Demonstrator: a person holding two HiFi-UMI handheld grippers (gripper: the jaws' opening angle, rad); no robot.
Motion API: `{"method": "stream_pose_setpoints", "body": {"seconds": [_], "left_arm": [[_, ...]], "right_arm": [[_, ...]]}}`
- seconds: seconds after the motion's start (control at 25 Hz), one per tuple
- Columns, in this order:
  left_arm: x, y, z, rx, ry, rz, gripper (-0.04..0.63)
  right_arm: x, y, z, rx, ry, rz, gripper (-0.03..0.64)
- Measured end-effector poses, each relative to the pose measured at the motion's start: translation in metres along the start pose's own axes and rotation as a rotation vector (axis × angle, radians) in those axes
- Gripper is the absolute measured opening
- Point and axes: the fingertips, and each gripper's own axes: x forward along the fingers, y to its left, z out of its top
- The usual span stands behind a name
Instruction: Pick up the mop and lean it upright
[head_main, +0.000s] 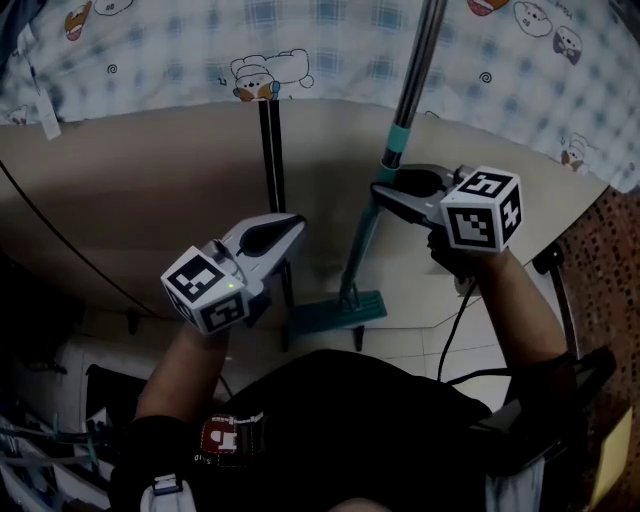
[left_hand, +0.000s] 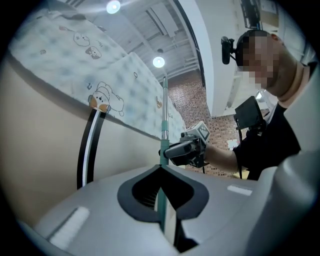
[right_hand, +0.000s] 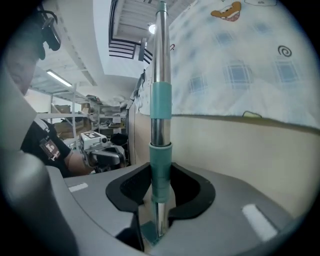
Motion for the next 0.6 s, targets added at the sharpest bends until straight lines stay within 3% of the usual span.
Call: {"method": "stream_pose_setpoints", "body": {"seconds": [0.24, 0.6], "left_arm": [[0.000, -0.001, 0.009, 0.020, -0.016, 0.004, 0.000], [0.006, -0.003, 0.006, -0.009, -0.006, -0.020, 0.000]], "right_arm": [[-0.011, 0.002, 0.013, -0.008, -0.014, -0.008, 0.137], [-0.015, -0.004, 0.006, 0.004, -0.018, -0.029, 0.137]]}}
